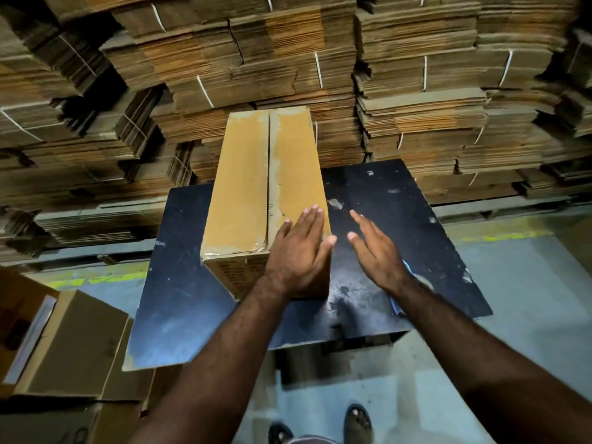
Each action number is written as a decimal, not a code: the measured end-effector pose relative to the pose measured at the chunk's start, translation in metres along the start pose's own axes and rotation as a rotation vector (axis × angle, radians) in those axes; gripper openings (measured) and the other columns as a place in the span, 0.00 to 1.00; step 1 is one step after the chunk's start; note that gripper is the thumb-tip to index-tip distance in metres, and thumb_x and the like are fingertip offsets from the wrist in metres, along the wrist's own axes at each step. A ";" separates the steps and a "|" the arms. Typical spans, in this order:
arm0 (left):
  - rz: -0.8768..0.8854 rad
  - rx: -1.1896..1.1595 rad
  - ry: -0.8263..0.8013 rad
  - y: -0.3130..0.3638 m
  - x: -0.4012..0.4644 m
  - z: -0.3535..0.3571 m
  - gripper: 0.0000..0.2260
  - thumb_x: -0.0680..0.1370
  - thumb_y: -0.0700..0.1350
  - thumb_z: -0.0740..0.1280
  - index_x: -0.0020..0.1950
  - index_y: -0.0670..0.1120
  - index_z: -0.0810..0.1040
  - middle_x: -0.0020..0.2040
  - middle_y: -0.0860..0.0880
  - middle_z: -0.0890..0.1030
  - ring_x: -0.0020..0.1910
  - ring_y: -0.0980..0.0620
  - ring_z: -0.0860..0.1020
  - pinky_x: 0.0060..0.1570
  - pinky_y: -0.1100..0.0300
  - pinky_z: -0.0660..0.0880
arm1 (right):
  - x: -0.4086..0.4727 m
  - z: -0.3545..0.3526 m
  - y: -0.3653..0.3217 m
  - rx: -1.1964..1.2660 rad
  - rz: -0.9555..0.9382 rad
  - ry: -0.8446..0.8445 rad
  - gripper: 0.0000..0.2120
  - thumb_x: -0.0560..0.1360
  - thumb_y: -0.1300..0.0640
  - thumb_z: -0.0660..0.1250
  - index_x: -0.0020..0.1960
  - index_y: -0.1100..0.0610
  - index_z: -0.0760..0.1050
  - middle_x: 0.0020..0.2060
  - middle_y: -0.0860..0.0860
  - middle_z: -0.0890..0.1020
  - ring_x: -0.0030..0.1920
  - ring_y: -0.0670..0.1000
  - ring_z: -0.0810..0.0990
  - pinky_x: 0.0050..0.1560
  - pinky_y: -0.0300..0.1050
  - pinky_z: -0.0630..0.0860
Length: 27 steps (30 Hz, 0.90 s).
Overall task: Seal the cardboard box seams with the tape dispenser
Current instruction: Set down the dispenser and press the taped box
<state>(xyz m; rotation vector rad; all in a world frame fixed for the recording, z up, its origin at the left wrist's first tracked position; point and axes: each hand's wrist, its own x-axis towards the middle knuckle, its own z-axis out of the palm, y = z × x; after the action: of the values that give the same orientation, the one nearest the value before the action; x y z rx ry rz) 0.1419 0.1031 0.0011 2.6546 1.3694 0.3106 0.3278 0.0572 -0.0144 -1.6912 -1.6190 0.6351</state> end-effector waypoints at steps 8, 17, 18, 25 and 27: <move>-0.210 0.255 0.019 0.029 0.013 0.033 0.31 0.82 0.58 0.50 0.81 0.42 0.53 0.82 0.44 0.55 0.80 0.47 0.55 0.76 0.42 0.55 | -0.011 0.005 -0.003 0.262 0.092 0.137 0.20 0.84 0.53 0.56 0.73 0.57 0.69 0.70 0.51 0.73 0.70 0.48 0.70 0.72 0.44 0.64; -0.122 0.141 0.214 0.004 -0.024 0.026 0.27 0.84 0.58 0.47 0.79 0.47 0.63 0.79 0.49 0.63 0.79 0.51 0.60 0.75 0.45 0.59 | -0.043 0.038 -0.038 0.481 0.164 0.049 0.22 0.84 0.50 0.51 0.76 0.56 0.65 0.72 0.49 0.70 0.71 0.41 0.67 0.65 0.25 0.59; -0.112 0.133 0.229 0.004 -0.024 0.028 0.26 0.84 0.56 0.48 0.79 0.46 0.64 0.79 0.49 0.64 0.78 0.51 0.61 0.74 0.46 0.60 | -0.040 0.041 -0.043 0.476 0.189 0.038 0.22 0.85 0.51 0.51 0.77 0.56 0.63 0.74 0.49 0.68 0.72 0.42 0.65 0.65 0.25 0.58; -0.193 0.184 0.285 0.013 -0.018 0.034 0.25 0.83 0.57 0.52 0.76 0.46 0.69 0.76 0.48 0.70 0.75 0.49 0.68 0.70 0.46 0.66 | 0.007 0.034 -0.041 0.608 0.500 -0.086 0.44 0.72 0.23 0.42 0.74 0.51 0.67 0.74 0.52 0.68 0.71 0.48 0.68 0.66 0.41 0.62; -0.208 0.237 0.305 0.014 -0.015 0.042 0.25 0.84 0.58 0.52 0.76 0.47 0.70 0.75 0.49 0.71 0.74 0.48 0.69 0.69 0.46 0.67 | -0.002 0.030 -0.038 0.763 0.488 0.021 0.42 0.74 0.26 0.42 0.76 0.51 0.65 0.75 0.50 0.66 0.70 0.43 0.67 0.69 0.40 0.60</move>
<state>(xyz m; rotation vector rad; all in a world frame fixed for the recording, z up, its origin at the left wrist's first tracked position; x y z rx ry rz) 0.1541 0.0815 -0.0381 2.6969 1.8655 0.5811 0.2801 0.0583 -0.0049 -1.4676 -0.7583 1.2724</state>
